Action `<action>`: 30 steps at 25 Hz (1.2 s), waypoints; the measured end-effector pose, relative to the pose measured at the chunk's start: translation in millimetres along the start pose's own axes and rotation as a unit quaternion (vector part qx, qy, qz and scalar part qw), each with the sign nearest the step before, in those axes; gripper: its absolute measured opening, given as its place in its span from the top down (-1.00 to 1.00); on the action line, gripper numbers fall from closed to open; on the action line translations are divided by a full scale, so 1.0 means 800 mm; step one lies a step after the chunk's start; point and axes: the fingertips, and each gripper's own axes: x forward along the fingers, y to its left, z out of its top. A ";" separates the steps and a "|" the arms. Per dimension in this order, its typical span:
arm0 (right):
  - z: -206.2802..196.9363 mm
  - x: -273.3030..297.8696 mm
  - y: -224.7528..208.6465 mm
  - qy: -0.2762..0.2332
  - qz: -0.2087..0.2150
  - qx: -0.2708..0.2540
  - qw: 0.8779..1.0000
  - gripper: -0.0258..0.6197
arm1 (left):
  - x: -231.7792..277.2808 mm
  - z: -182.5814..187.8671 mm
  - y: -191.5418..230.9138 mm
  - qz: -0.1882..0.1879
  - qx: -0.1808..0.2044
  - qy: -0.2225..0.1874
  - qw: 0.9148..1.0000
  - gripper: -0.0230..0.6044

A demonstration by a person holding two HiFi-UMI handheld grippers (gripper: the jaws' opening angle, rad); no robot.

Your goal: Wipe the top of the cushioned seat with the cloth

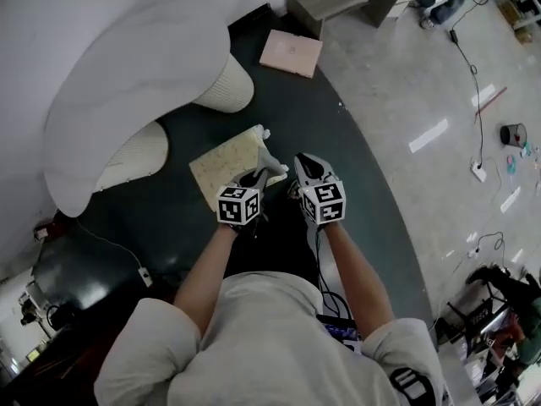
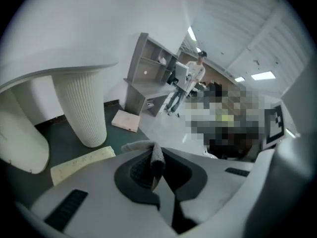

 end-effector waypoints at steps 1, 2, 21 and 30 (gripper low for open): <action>0.013 0.003 0.008 -0.009 0.000 -0.023 1.000 0.83 | -0.015 0.008 0.004 0.009 -0.014 -0.014 1.000 0.87; 0.024 0.007 0.016 -0.016 -0.002 -0.046 0.999 0.83 | -0.031 0.015 0.009 0.021 -0.020 -0.027 0.999 0.87; 0.115 -0.140 0.332 -0.133 0.055 -0.301 0.943 0.89 | -0.383 0.018 -0.006 0.153 0.027 -0.298 0.942 0.87; 0.090 -0.277 0.425 -0.175 0.074 -0.294 0.937 0.89 | -0.521 -0.048 -0.086 0.180 -0.013 -0.397 0.900 0.87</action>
